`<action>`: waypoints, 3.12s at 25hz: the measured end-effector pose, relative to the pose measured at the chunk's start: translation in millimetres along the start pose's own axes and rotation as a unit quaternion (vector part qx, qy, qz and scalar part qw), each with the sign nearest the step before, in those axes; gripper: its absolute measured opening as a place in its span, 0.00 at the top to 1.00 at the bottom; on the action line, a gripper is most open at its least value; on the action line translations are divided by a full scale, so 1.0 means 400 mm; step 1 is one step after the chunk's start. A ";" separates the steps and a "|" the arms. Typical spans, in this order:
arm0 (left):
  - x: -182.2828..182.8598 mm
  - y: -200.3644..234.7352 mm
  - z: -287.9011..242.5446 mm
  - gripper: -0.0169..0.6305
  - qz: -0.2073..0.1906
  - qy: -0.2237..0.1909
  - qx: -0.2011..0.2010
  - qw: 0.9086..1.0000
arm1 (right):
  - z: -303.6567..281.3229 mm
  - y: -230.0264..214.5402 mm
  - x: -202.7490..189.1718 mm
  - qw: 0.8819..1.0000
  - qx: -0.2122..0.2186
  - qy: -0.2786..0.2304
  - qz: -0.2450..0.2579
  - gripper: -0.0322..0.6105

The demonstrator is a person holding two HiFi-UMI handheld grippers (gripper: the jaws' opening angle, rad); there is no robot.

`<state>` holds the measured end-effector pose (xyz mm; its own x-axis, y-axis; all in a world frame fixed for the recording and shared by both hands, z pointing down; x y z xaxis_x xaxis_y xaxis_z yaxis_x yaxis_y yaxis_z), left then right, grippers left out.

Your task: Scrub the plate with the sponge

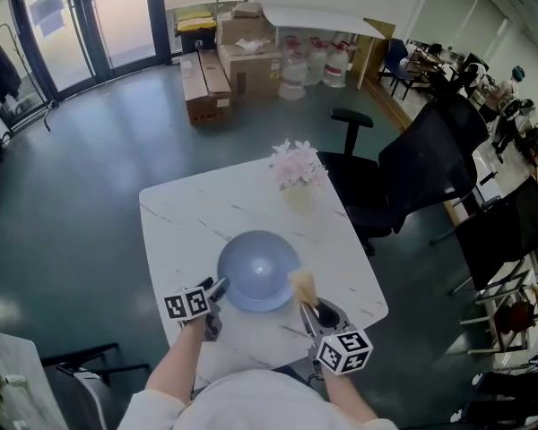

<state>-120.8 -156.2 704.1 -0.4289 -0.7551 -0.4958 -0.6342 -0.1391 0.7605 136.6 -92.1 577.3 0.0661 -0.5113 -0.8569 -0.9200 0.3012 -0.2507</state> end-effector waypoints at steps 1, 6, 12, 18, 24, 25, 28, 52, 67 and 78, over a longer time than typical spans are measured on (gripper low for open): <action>-0.001 0.003 -0.004 0.60 0.002 0.003 0.002 1.000 | 0.000 0.000 -0.001 1.000 0.000 0.000 0.000 0.77; -0.009 0.011 -0.024 0.60 0.003 0.016 0.007 1.000 | -0.001 -0.006 -0.009 1.000 0.000 0.003 -0.003 0.77; -0.023 0.013 -0.040 0.60 0.009 0.029 0.011 0.999 | -0.001 -0.009 -0.009 1.000 0.001 0.004 -0.003 0.77; -0.039 0.024 -0.054 0.63 0.017 0.042 0.023 0.999 | 0.003 -0.007 -0.011 1.000 0.001 0.006 -0.003 0.77; -0.040 0.033 -0.058 0.81 -0.010 0.062 0.051 0.997 | 0.008 -0.010 -0.012 1.000 -0.001 0.007 -0.004 0.77; -0.039 0.034 -0.059 0.82 -0.010 0.063 0.053 0.997 | 0.008 -0.012 -0.014 1.000 -0.002 0.007 -0.005 0.77; -0.039 0.038 -0.061 0.83 0.004 0.056 0.052 0.997 | 0.010 -0.014 -0.020 1.000 -0.003 0.008 -0.006 0.77; -0.016 -0.019 0.018 0.90 0.016 -0.027 0.016 0.999 | 0.028 0.008 -0.001 1.000 0.003 -0.009 -0.003 0.77; 0.062 -0.211 0.131 0.90 -0.040 -0.118 -0.054 0.991 | 0.049 0.072 0.038 0.997 0.017 -0.024 0.078 0.77; 0.077 -0.288 0.220 0.90 -0.088 -0.148 -0.055 0.983 | 0.055 0.147 0.038 0.991 0.056 -0.027 0.122 0.77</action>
<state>-117.7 -107.1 564.4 -0.4975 -0.4951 -0.7123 -0.6491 -0.3323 0.6843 92.1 -64.4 539.8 -0.1304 -0.3692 -0.9201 -0.8623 0.5002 -0.0785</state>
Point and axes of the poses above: the fingertips, and each gripper's own axes: z backward along the fingers, y to its left, x out of its top, the point moved 3 cm from there along z, backward along the fingers, and after that the axes turned 9 degrees about -x, right-handed, at the moved point
